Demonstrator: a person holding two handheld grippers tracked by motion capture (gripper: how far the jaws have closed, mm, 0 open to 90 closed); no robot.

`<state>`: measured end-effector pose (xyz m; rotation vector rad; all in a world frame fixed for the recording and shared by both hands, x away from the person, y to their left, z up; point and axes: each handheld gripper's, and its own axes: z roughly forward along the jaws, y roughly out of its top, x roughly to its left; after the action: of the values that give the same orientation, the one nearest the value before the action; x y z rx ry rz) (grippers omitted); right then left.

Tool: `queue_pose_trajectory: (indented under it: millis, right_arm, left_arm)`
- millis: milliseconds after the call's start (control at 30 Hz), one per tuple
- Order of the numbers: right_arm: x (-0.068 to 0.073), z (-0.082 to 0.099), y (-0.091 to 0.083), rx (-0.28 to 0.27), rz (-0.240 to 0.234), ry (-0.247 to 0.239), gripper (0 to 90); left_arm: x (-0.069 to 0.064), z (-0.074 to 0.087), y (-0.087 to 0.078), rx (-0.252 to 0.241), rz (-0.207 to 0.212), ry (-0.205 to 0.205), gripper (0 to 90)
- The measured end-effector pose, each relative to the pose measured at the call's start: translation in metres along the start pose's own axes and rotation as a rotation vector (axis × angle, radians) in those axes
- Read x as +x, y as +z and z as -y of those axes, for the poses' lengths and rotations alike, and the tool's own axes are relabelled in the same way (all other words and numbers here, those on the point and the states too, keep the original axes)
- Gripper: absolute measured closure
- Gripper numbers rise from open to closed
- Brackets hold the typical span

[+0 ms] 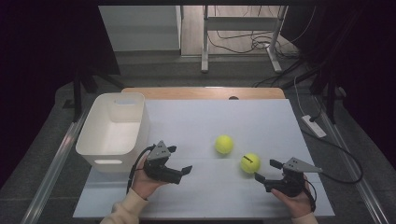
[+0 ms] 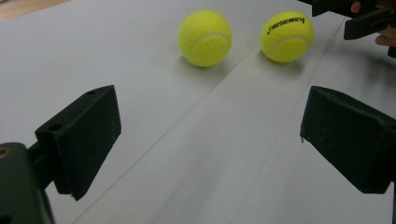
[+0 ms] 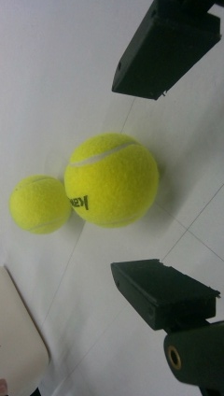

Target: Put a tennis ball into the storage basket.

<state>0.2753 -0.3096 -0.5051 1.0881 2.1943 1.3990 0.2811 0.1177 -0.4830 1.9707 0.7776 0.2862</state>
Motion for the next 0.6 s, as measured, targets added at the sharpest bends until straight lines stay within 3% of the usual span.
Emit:
queue_pose_trajectory:
  millis: [233,600]
  right_arm:
    - [0.003,-0.001,0.0,-0.003,0.008,0.005,12.1]
    - [0.004,-0.001,0.001,-0.001,0.009,0.004,12.2]
  left_arm:
    - [0.004,-0.016,0.011,-0.015,0.021,-0.003,5.5]
    - [0.007,-0.032,0.038,0.044,0.038,0.02,5.5]
